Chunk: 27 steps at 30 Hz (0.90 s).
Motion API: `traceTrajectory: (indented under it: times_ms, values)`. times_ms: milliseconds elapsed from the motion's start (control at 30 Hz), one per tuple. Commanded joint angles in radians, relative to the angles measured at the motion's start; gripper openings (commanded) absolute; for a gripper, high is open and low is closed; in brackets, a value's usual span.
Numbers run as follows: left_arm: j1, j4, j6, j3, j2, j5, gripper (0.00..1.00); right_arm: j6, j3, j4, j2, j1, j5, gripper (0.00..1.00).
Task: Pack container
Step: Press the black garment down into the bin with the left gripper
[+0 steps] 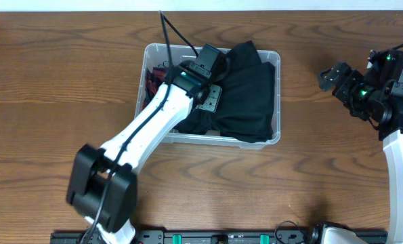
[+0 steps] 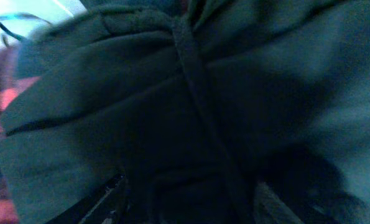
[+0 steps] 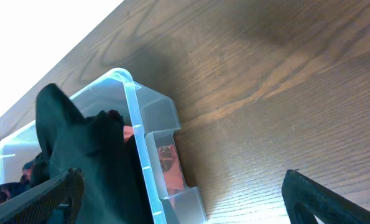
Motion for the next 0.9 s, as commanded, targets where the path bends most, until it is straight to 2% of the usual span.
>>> traceTrajectory:
  times_ms: [0,200,433,533,667,867]
  values:
    - [-0.014,0.079,0.013,0.031,-0.129,0.044,0.7,-0.007,0.002,0.0,0.001,-0.005,-0.005,0.99]
    - [-0.018,0.311,0.017,0.028,-0.144,0.112,0.72,-0.007,0.002,0.0,0.001,-0.005,-0.005,0.99]
    - [-0.019,0.422,0.018,0.027,0.054,0.261,0.72,-0.007,0.002,0.0,0.001,-0.005,-0.005,0.99]
    - [-0.019,0.42,0.017,0.027,0.152,0.322,0.72,-0.007,0.002,-0.001,0.001,-0.005,-0.005,0.99]
    - [-0.019,0.354,0.018,0.027,0.253,0.327,0.71,-0.007,0.002,-0.001,0.001,-0.005,-0.005,0.99]
    - [-0.019,0.298,0.021,0.029,0.282,0.292,0.7,-0.007,0.002,0.0,0.001,-0.005,-0.005,0.99]
